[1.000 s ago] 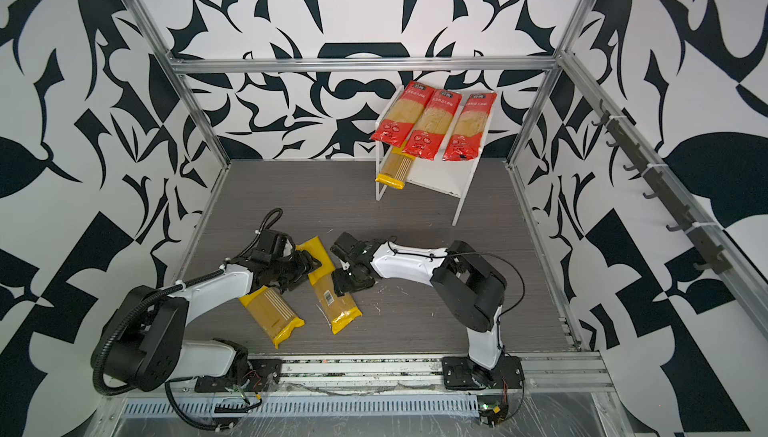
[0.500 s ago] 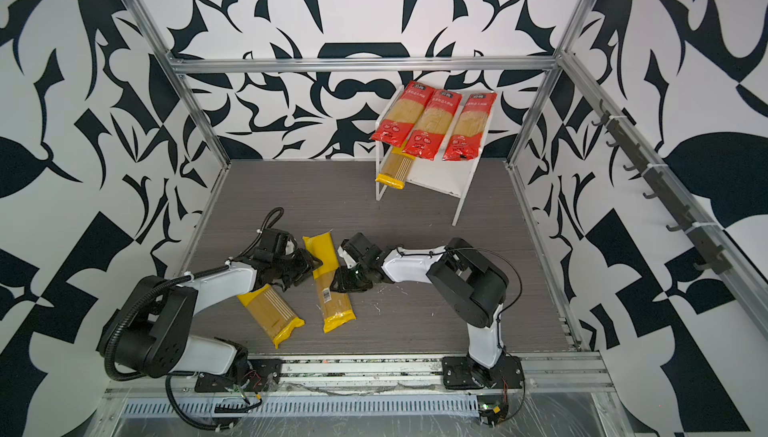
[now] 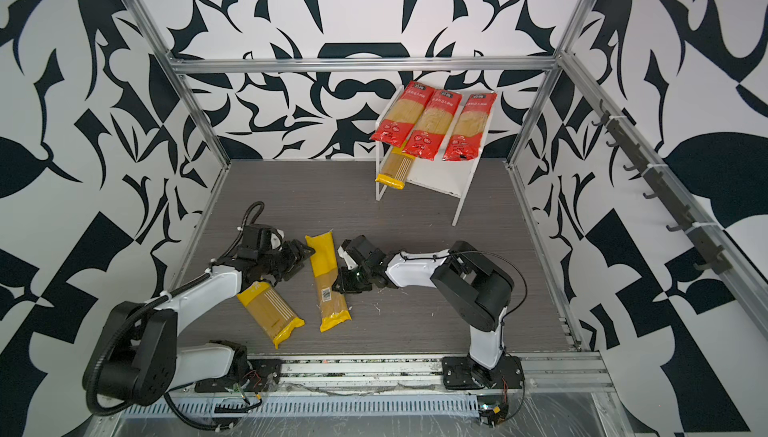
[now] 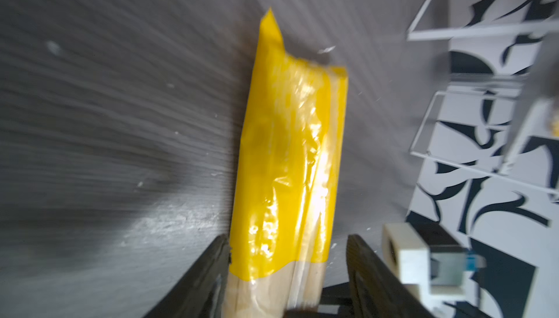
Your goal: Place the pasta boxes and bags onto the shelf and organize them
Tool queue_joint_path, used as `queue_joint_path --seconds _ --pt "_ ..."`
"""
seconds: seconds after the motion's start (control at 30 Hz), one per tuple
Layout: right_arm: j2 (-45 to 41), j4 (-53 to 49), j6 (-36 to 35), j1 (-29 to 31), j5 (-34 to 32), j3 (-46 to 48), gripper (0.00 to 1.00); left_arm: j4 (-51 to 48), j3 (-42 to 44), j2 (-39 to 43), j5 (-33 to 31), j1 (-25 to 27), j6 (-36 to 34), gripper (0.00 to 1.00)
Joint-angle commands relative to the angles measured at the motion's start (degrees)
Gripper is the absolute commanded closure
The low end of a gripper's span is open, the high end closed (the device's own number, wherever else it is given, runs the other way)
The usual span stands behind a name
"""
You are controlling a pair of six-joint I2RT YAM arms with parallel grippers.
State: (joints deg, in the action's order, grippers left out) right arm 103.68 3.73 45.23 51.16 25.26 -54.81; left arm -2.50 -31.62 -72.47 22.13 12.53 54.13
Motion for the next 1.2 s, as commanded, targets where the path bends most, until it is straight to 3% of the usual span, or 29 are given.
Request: queue_joint_path --seconds 0.0,0.27,0.4,0.57,0.73,0.9,1.17 --pt "-5.80 3.06 1.05 -0.35 0.45 -0.33 0.97 1.56 -0.02 2.86 4.94 -2.85 1.44 0.30" --pt "-12.96 10.51 7.99 -3.87 4.66 1.90 1.00 15.97 3.57 4.22 13.90 -7.57 8.94 0.18" --pt "-15.83 12.49 9.68 -4.62 5.16 1.84 1.00 25.61 5.43 3.18 16.94 -7.11 14.14 0.08" --pt "-18.78 18.94 14.33 -5.04 5.17 2.27 1.00 27.12 4.90 0.86 16.22 -2.56 14.34 0.08" --pt "-19.16 25.57 20.12 -4.95 5.65 2.00 1.00 32.84 5.29 -1.75 15.76 -1.41 17.84 0.08" --pt "-17.23 29.81 24.72 -3.44 7.17 0.99 1.00 34.95 2.29 -3.95 15.44 1.61 19.18 0.14" --pt "-16.00 28.18 26.19 -3.09 10.26 1.33 1.00 29.77 -1.03 -5.41 15.98 1.09 16.52 0.43"
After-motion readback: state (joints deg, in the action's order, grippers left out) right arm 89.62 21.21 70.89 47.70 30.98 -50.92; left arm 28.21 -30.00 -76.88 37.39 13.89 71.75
